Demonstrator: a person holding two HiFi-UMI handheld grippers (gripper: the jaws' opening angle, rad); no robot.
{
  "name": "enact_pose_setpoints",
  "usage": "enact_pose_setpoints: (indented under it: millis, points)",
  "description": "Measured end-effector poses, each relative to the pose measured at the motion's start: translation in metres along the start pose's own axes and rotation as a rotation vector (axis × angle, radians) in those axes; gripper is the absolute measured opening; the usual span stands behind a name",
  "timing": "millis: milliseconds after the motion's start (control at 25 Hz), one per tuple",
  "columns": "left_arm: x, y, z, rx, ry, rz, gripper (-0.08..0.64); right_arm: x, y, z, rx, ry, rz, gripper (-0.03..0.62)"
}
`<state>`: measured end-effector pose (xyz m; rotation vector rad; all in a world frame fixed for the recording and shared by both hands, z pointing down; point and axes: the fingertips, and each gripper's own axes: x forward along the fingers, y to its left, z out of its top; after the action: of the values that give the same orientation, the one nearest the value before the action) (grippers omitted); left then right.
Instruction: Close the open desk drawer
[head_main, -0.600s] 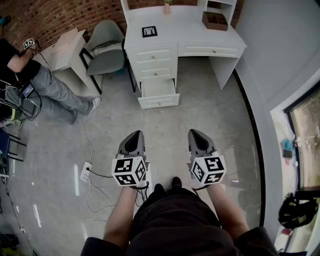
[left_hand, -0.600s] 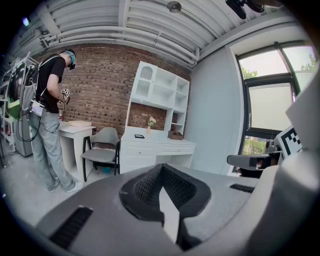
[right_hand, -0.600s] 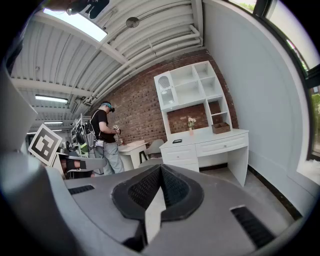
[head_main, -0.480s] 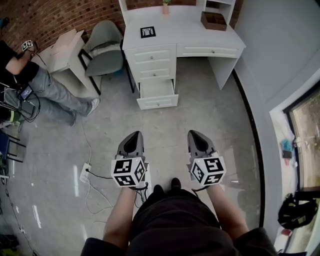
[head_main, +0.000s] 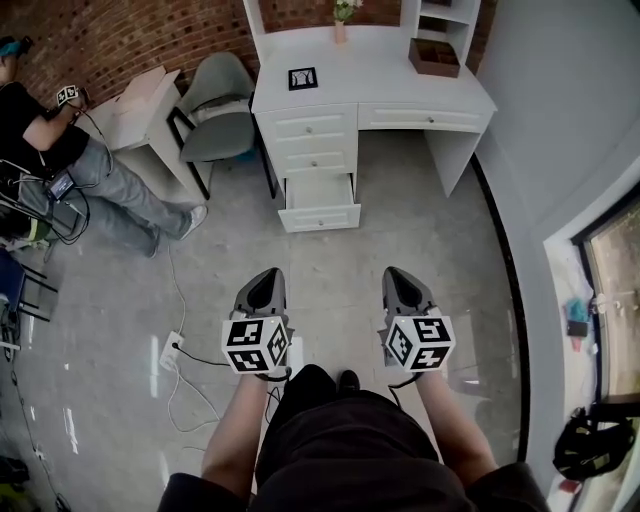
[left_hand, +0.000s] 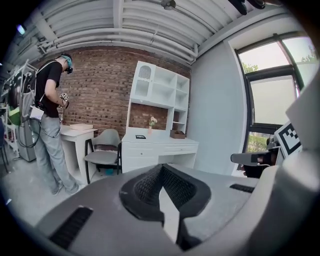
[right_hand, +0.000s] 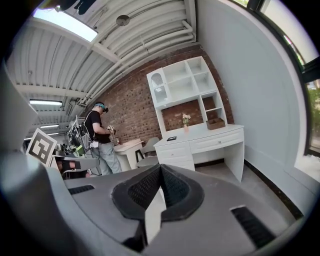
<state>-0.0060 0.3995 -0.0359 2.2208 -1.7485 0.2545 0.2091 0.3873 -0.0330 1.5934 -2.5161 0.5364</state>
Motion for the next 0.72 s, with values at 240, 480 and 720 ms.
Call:
enact_pose_setpoints:
  millis: [240,480,720]
  points:
    - [0.018,0.005,0.002,0.004,0.018,0.031,0.009,0.014,-0.020,-0.003,0.026,0.030,-0.003,0.005]
    - [0.058,0.033,0.001,0.005,0.048,0.040,0.009,0.057,-0.033,-0.008,0.033,0.071,-0.021,0.005]
    - [0.122,0.079,0.002,-0.013,0.078,0.024,0.009,0.129,-0.041,-0.010,0.034,0.115,-0.050,0.005]
